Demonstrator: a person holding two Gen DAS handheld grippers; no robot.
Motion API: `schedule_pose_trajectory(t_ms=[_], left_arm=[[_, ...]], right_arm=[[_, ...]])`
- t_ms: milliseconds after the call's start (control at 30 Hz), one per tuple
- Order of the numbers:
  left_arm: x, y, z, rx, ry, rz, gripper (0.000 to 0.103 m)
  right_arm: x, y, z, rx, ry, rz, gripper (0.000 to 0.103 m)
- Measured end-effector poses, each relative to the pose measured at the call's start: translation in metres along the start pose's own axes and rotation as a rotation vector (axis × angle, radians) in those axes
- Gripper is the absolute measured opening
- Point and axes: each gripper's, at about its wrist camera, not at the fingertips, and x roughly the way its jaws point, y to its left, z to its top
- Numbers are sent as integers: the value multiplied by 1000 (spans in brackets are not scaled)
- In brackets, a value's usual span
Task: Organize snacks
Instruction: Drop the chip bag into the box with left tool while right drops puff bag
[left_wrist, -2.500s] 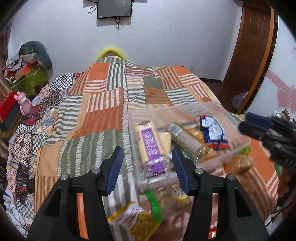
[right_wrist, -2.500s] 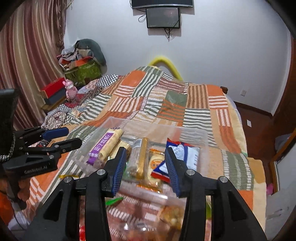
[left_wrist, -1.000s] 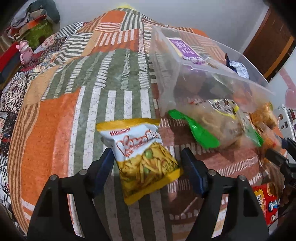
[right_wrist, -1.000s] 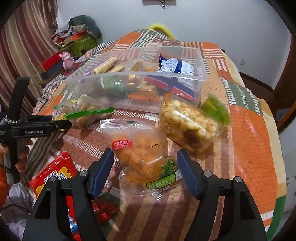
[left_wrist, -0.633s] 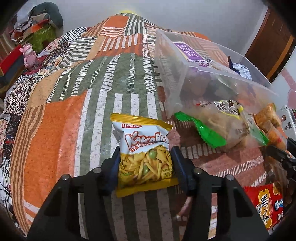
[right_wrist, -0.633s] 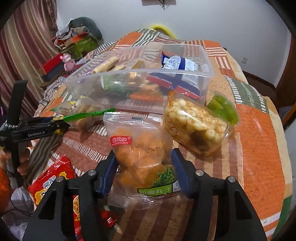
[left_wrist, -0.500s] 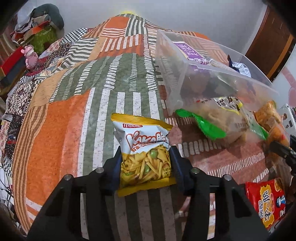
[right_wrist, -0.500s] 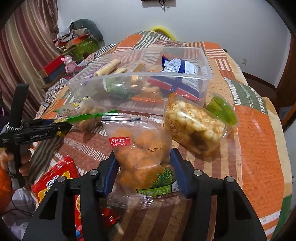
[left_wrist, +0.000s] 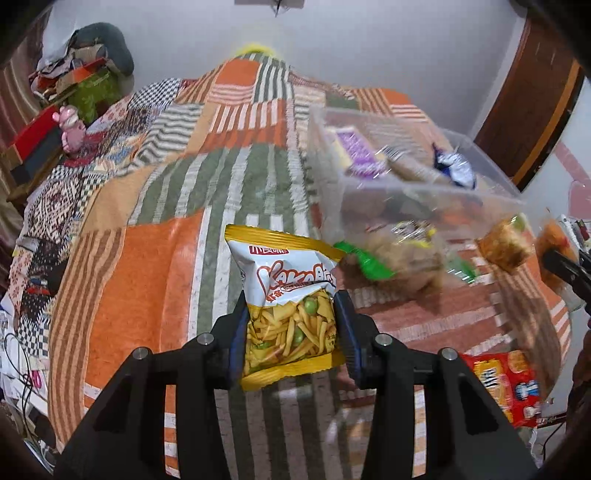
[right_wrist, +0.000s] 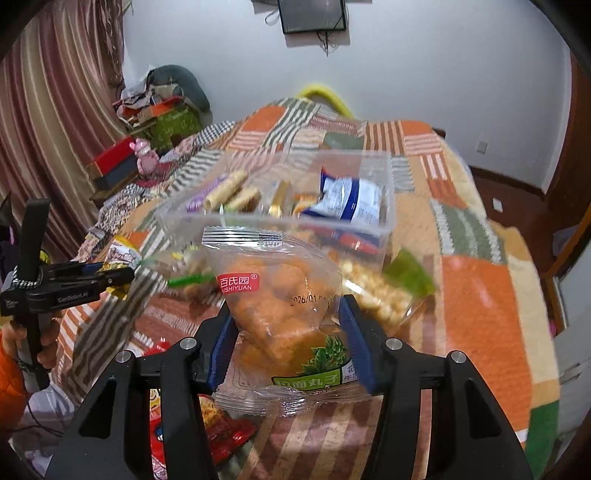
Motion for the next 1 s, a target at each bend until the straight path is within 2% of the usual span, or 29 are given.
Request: schedule_pose_trajectory(t_ms=[267, 467, 700, 1000], left_arm=[[-23, -31, 23, 71, -89, -29, 43], [-33, -47, 49, 90, -150, -57, 43], [-32, -67, 82, 126, -199, -86, 43], [0, -86, 107, 154, -183, -82, 43]], right_arm=[[-20, -6, 27, -6, -97, -41, 51], [-28, -5, 48, -3, -164, -35, 51], [-13, 1, 66, -14, -177, -26, 51], [20, 7, 86, -23, -151, -8, 51]])
